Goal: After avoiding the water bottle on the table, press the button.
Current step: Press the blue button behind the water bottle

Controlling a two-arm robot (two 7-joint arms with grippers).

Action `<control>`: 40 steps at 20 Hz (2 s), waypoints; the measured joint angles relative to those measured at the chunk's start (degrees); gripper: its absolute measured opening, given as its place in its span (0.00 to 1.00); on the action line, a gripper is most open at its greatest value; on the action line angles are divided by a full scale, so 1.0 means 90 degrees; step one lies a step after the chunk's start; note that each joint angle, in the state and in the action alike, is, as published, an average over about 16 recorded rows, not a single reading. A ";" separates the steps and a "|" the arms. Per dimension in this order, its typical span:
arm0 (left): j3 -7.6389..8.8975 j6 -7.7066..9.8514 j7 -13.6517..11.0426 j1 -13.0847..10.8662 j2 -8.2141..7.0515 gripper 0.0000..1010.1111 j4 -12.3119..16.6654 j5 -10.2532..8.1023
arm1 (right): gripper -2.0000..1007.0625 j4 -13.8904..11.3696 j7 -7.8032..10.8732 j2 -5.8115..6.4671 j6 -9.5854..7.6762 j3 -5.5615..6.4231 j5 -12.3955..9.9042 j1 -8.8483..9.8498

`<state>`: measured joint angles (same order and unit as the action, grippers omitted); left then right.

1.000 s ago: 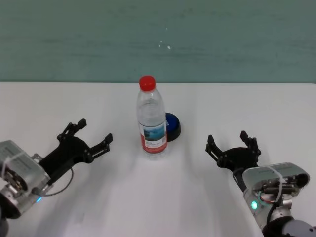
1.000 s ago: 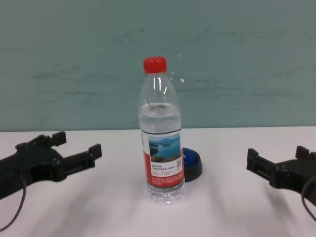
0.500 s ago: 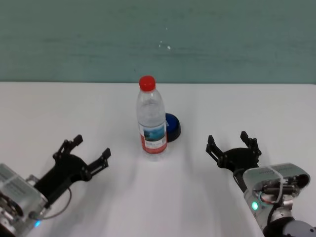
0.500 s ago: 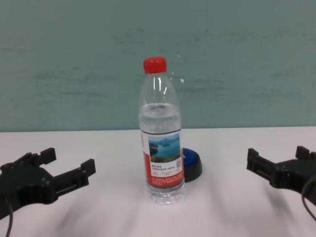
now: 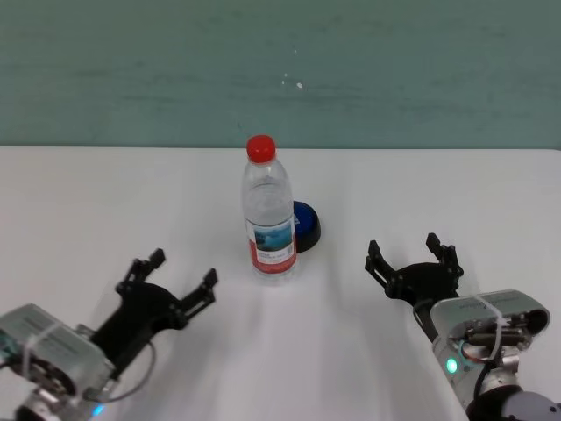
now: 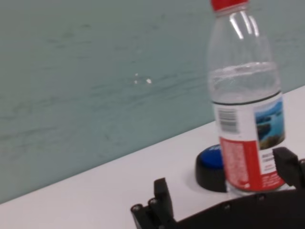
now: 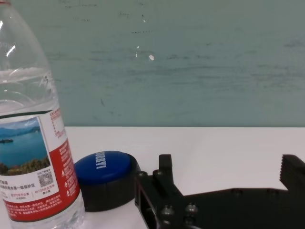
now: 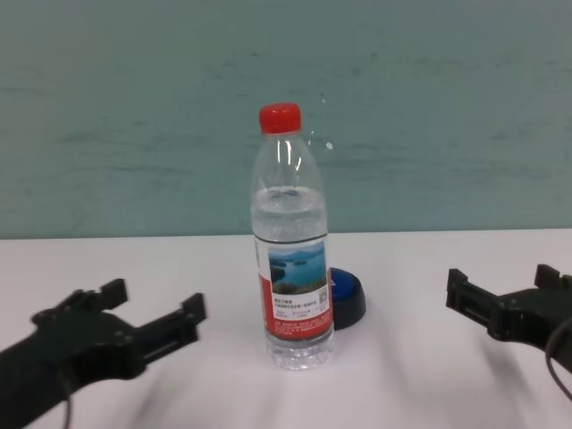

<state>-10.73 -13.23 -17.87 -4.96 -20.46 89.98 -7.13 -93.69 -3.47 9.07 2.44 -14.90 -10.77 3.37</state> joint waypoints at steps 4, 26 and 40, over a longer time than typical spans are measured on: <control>-0.0126 0.0077 0.0103 -0.0043 0.0182 0.99 0.0097 0.0147 | 1.00 0.0000 0.0000 0.0000 0.0000 0.0000 0.0000 0.0000; -0.0266 0.0114 0.0720 -0.0171 0.0943 0.99 0.0118 0.0611 | 1.00 0.0000 0.0000 0.0000 0.0000 0.0000 0.0000 0.0000; -0.0122 0.0216 0.0838 -0.0393 0.1064 0.99 0.0322 0.0838 | 1.00 0.0000 0.0000 0.0000 0.0000 0.0000 0.0000 0.0000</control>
<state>-11.82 -11.28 -10.32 -8.50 -10.88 92.88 0.41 -93.69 -3.47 9.07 2.44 -14.90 -10.76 3.37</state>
